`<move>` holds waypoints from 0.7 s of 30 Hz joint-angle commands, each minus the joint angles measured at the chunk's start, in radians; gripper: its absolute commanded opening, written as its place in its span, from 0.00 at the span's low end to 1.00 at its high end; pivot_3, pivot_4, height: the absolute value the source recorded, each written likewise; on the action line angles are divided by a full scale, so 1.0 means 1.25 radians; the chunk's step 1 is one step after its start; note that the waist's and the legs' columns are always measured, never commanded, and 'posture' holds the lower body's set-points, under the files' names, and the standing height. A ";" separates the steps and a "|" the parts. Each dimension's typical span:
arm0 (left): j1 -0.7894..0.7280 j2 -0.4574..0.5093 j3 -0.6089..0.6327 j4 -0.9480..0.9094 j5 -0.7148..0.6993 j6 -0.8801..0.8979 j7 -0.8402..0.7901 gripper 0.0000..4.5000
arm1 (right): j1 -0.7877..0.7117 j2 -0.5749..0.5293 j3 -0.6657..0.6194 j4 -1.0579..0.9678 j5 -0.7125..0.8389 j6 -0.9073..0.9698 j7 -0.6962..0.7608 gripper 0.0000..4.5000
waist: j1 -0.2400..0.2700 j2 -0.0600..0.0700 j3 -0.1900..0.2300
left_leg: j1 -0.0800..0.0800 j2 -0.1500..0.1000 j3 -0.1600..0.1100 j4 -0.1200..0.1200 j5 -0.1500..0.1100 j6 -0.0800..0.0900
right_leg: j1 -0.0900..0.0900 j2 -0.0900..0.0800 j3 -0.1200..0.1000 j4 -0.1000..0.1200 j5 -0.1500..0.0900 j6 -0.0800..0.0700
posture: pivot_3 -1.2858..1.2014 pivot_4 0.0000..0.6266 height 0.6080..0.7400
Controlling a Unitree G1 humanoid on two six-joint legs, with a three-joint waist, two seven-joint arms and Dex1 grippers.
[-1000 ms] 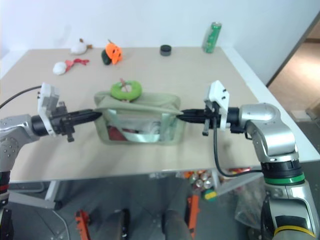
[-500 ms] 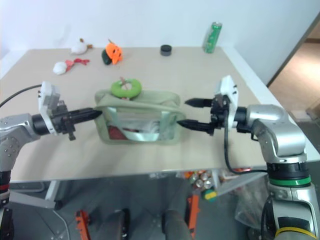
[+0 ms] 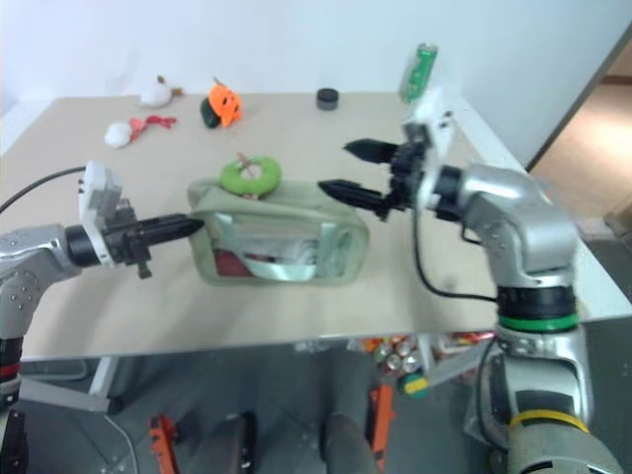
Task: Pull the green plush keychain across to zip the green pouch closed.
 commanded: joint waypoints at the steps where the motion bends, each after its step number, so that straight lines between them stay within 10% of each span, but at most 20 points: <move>1: 0.007 0.006 -0.009 -0.043 -0.004 -0.001 -0.015 0.00 | -0.079 0.025 0.025 0.038 -0.040 0.006 -0.026 0.99 | 0.004 0.000 0.000 | 0.000 0.000 0.000 0.000 0.000 0.000 | 0.000 0.000 0.000 0.000 0.001 0.002 | 0.52 0.24 1.00; 21: 0.045 0.002 -0.002 -0.067 -0.004 -0.004 -0.009 0.00 | -0.197 0.141 0.063 0.178 -0.097 0.060 -0.006 0.99 | 0.013 0.000 0.000 | -0.001 0.000 0.000 0.000 -0.001 0.002 | 0.000 0.000 -0.001 -0.001 0.001 0.002 | 0.52 0.24 1.00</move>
